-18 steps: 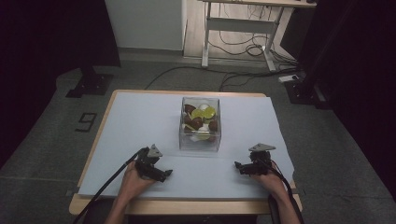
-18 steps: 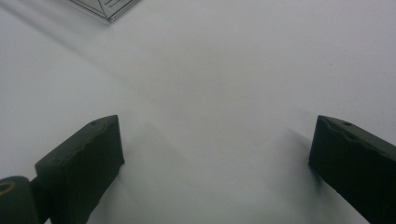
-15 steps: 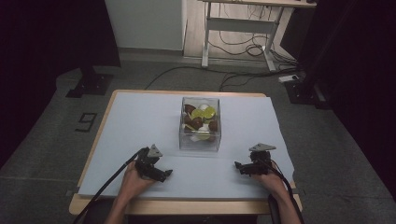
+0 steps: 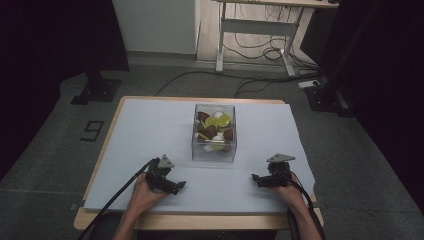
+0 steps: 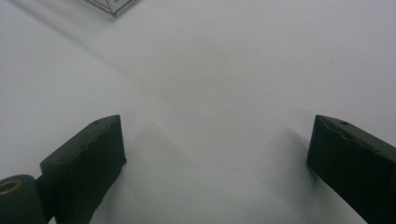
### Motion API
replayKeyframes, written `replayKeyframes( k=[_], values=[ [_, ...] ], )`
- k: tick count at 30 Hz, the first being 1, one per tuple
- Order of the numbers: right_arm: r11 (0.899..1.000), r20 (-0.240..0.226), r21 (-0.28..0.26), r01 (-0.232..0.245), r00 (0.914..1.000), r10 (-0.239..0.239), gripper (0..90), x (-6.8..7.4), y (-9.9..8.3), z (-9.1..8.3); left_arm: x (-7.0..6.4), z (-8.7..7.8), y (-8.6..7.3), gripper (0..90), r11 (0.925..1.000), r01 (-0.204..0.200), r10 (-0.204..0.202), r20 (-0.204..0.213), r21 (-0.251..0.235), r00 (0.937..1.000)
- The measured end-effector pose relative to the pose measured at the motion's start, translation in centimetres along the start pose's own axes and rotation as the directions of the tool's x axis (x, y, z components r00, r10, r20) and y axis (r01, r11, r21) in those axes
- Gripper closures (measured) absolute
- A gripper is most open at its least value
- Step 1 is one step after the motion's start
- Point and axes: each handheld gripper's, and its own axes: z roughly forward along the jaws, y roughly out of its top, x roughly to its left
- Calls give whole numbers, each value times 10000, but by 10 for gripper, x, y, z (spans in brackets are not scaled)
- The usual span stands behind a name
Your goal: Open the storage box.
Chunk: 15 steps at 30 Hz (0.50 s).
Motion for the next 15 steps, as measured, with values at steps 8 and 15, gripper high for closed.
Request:
replayKeyframes(
  k=[8,15],
  values=[
    [9996,-348,222,167,9993,-159,69,1,2,-5,1,-8,3,23,9990,56,-51,136,-435,9999],
    [9990,-624,-2,437,9971,-436,64,6,5,-12,-1,-11,7,59,9982,-42,60,302,-593,9995]
  ],
)
